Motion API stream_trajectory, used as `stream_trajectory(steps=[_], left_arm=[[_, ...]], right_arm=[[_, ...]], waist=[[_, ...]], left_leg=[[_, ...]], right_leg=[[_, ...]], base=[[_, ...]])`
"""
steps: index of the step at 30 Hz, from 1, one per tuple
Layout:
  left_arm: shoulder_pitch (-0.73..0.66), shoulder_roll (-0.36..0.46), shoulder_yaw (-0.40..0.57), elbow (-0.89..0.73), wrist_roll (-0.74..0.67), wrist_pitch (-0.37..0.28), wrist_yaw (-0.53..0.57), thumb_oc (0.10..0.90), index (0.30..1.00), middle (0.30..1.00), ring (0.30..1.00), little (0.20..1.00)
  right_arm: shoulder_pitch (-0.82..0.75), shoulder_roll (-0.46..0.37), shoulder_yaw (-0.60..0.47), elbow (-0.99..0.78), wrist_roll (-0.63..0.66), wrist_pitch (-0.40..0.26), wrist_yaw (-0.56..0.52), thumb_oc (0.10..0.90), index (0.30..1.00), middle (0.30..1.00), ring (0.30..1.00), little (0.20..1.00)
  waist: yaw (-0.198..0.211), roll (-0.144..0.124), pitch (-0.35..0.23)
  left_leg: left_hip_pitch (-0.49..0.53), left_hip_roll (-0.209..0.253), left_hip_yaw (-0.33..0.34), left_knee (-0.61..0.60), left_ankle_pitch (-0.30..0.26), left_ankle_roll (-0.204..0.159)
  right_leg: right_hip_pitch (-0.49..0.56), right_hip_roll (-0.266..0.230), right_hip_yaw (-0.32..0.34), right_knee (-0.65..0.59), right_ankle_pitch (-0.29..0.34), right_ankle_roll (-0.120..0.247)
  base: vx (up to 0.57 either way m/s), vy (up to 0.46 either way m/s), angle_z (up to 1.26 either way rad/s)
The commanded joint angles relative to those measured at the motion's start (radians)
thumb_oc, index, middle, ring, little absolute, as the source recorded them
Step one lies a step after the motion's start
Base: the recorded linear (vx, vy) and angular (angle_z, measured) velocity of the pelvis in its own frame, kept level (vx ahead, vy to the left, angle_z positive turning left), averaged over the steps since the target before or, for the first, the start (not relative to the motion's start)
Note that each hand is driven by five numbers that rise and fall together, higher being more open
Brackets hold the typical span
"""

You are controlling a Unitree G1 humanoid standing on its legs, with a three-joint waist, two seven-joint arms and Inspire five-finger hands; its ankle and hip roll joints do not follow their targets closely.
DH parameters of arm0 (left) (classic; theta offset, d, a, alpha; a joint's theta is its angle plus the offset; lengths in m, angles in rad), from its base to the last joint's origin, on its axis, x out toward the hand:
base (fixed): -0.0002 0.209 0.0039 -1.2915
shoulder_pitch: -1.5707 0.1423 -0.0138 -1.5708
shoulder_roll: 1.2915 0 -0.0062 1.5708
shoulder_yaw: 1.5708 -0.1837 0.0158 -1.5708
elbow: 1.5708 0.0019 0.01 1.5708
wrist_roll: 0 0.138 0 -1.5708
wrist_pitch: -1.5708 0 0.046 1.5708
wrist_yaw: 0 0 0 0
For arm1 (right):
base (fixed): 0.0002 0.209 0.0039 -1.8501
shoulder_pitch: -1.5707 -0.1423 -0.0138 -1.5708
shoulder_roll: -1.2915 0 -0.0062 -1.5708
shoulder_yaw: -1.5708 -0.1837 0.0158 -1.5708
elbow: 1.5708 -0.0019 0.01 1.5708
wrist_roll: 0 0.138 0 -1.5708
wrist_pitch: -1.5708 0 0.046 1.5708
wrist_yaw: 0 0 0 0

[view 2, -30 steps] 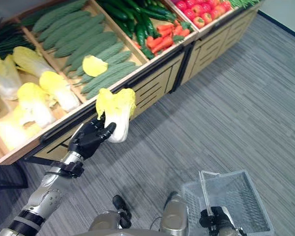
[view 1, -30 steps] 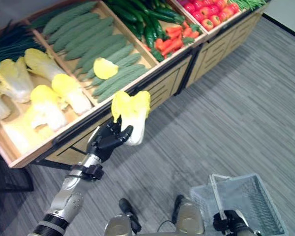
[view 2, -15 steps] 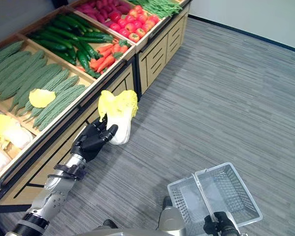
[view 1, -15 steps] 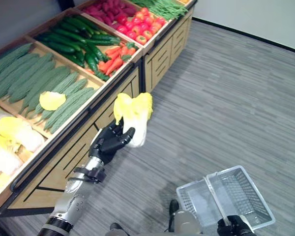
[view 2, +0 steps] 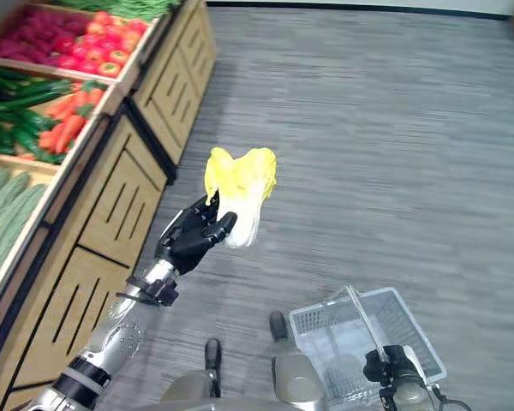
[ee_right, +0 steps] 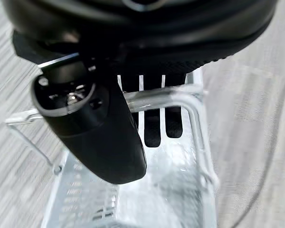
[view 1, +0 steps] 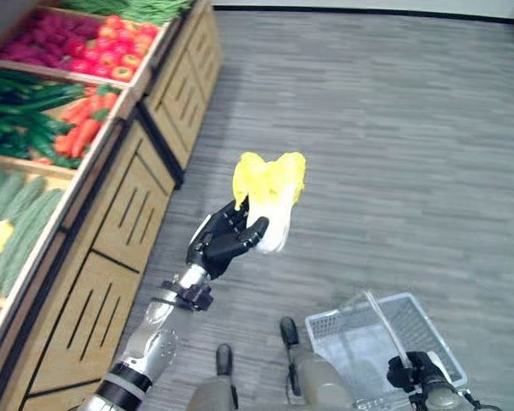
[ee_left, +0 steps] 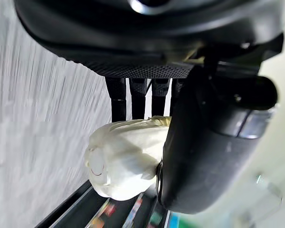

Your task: Get the vegetables into the basket

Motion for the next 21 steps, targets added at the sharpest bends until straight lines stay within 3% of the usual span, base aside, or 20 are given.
stream_trajectory(steps=[1, 6, 10, 14, 21], left_arm=[[0.007, 0.039, 0.089, -0.191, -0.013, -0.125, -0.034, 0.4, 0.3, 0.3, 0.3, 0.3], [-0.007, 0.072, 0.051, -0.191, -0.036, -0.121, -0.053, 0.4, 0.3, 0.3, 0.3, 0.3], [-0.001, 0.092, 0.047, -0.177, -0.034, -0.117, -0.061, 0.4, 0.3, 0.3, 0.3, 0.3], [0.037, 0.109, 0.06, -0.186, -0.027, -0.106, -0.064, 0.4, 0.3, 0.3, 0.3, 0.3], [0.055, 0.13, 0.059, -0.198, -0.026, -0.099, -0.069, 0.4, 0.3, 0.3, 0.3, 0.3]], right_arm=[[0.053, -0.058, -0.016, -0.034, 0.032, -0.041, -0.027, 0.4, 0.3, 0.3, 0.3, 0.3], [0.062, -0.033, -0.028, -0.003, 0.034, -0.028, -0.023, 0.4, 0.3, 0.3, 0.3, 0.3], [0.051, -0.01, -0.021, 0.006, 0.026, -0.02, -0.022, 0.4, 0.3, 0.3, 0.3, 0.3], [0.059, 0.002, -0.024, 0.036, 0.007, -0.012, -0.016, 0.4, 0.3, 0.3, 0.3, 0.3], [0.07, -0.017, -0.045, 0.093, 0.011, -0.004, -0.015, 0.4, 0.3, 0.3, 0.3, 0.3]], waist=[[0.035, -0.026, -0.024], [0.025, -0.063, -0.064], [0.04, -0.088, -0.065], [0.064, -0.107, -0.072], [0.066, -0.104, -0.099]], left_leg=[[0.021, 0.04, -0.015, -0.056, 0.195, -0.081], [0.074, -0.01, 0.117, -0.075, 0.156, -0.035], [0.097, -0.02, 0.172, -0.067, 0.132, -0.019], [0.139, -0.019, 0.208, -0.089, 0.119, -0.016], [0.167, -0.006, 0.204, -0.133, 0.137, -0.032]], right_leg=[[0.107, -0.088, 0.049, 0.135, -0.117, 0.011], [0.098, -0.161, 0.088, 0.105, -0.069, 0.074], [0.079, -0.187, 0.057, 0.108, -0.025, 0.101], [0.085, -0.219, -0.082, 0.098, 0.014, 0.105], [0.113, -0.224, -0.117, 0.047, 0.002, 0.098]], base=[[0.14, 0.226, -1.57], [0.13, 0.306, -0.55], [0.06, 0.121, -0.59], [0.08, 0.048, -0.4], [0.04, -0.013, 0.04]])
